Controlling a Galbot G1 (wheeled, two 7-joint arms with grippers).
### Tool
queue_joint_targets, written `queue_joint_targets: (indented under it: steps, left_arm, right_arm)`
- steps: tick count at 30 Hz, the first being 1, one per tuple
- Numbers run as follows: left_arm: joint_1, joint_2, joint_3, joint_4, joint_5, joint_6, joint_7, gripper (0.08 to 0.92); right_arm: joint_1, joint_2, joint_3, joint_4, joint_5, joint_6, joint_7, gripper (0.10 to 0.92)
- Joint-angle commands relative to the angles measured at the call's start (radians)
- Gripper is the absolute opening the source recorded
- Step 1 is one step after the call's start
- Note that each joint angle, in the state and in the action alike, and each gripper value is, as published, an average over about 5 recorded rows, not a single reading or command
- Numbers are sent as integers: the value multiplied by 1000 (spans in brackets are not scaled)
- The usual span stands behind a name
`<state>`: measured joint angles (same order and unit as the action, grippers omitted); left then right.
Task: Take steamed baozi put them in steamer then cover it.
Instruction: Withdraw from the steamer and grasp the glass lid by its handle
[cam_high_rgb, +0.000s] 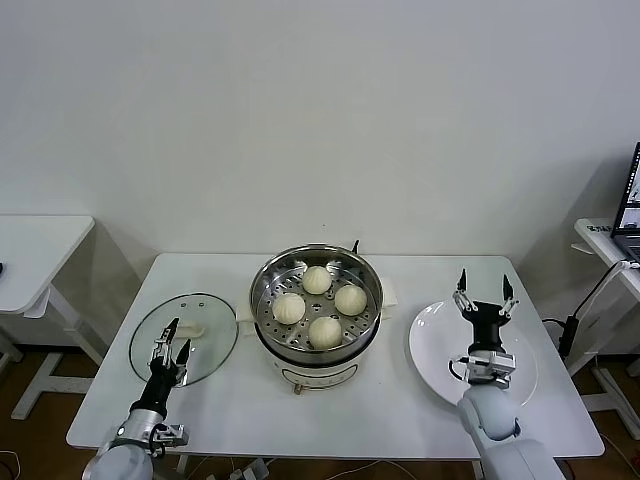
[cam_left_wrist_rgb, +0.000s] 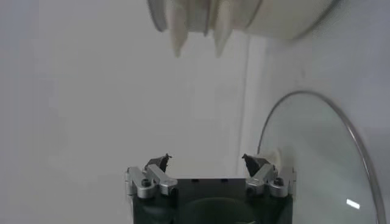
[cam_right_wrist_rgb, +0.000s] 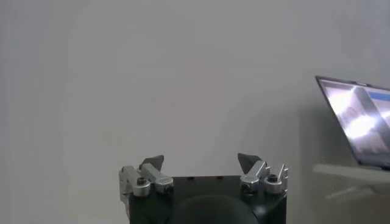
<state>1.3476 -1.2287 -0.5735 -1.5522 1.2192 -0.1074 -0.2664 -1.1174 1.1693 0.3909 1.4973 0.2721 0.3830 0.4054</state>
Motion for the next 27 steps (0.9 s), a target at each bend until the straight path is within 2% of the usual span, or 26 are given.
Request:
queue_joint_targets:
  steps: [1, 14, 27]
  left_arm:
    - [-129, 11, 10, 150, 85, 7, -17, 823]
    - [-223, 17, 25, 283, 111, 8, -15, 823]
    - [-278, 5, 33, 321, 109, 7, -24, 823]
  right_arm:
    - [-71, 28, 55, -1, -26, 10, -8, 823]
    - [-75, 32, 64, -15, -29, 13, -16, 823]
    - [-77, 42, 65, -19, -42, 14, -20, 823]
